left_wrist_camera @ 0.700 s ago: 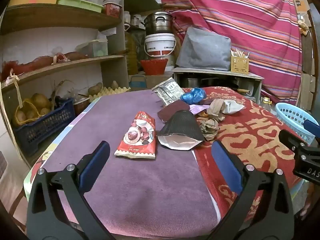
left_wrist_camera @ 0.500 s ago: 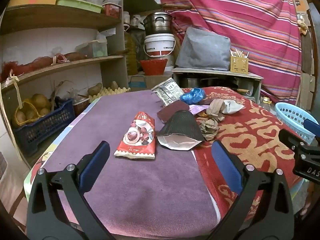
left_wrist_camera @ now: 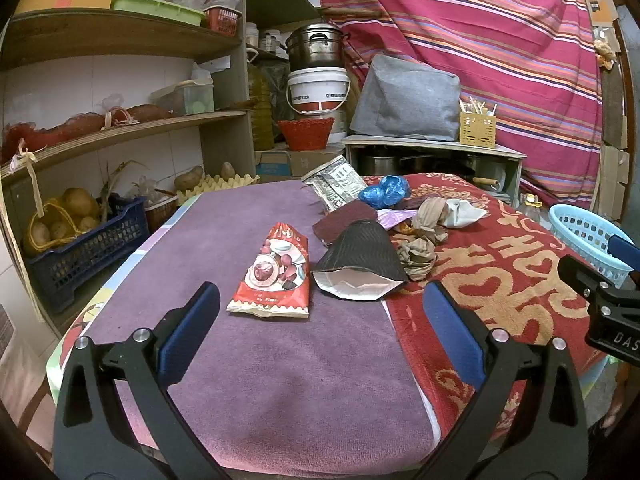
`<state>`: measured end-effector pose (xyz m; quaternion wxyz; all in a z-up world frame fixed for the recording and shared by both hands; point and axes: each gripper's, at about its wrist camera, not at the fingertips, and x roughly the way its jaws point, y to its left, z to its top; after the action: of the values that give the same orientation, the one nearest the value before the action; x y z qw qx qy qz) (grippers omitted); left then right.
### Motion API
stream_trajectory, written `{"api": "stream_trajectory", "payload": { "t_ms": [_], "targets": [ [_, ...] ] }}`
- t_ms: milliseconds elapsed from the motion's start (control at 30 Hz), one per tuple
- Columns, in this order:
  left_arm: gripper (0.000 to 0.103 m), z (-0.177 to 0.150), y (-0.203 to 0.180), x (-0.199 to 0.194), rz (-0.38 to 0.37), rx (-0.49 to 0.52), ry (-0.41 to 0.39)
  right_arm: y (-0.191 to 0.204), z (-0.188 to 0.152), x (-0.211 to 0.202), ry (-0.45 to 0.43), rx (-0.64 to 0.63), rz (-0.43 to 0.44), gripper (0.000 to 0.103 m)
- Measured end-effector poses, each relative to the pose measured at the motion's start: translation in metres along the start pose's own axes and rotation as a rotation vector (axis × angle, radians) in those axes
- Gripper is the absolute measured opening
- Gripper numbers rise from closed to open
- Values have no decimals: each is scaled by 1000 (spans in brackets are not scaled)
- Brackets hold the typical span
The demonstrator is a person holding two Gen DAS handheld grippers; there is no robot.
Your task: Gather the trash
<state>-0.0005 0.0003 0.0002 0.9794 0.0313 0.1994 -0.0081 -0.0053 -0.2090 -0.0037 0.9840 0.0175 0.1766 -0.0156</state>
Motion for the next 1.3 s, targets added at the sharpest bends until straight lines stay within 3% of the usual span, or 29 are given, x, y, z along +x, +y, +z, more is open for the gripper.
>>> {"api": "stream_trajectory", "payload": {
  "t_ms": [1300],
  "targets": [
    [98,2,-3,2,-5,2,2,-2,-1,1,-9,-3,-4,99]
  ]
}}
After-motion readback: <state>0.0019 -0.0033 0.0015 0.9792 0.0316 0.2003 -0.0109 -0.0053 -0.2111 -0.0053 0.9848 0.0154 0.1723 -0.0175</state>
